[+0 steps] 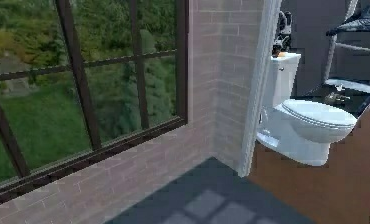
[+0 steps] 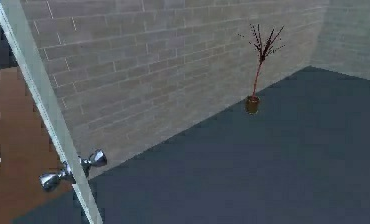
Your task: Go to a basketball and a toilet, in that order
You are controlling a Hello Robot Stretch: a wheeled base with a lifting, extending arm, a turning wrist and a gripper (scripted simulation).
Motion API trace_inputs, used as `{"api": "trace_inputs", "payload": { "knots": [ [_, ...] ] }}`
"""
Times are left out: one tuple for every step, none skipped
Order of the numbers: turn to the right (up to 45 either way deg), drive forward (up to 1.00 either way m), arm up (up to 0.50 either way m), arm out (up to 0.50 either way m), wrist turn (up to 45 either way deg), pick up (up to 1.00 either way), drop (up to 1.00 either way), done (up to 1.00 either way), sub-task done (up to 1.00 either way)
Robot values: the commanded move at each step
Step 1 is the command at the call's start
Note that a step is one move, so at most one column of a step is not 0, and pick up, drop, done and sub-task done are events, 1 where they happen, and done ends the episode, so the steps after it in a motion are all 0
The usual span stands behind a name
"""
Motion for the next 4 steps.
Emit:
{"api": "trace_inputs", "payload": {
  "knots": [
    [3.0, 0.0, 0.0, 0.0, 0.0, 0.0, 0.0, 0.0, 0.0],
    [0.0, 0.6, 0.0, 0.0, 0.0, 0.0, 0.0, 0.0, 0.0],
    [42.0, 0.0, 0.0, 0.0, 0.0, 0.0, 0.0, 0.0, 0.0],
    [0.0, 0.8, 0.0, 0.0, 0.0, 0.0, 0.0, 0.0, 0.0]
  ]
}}
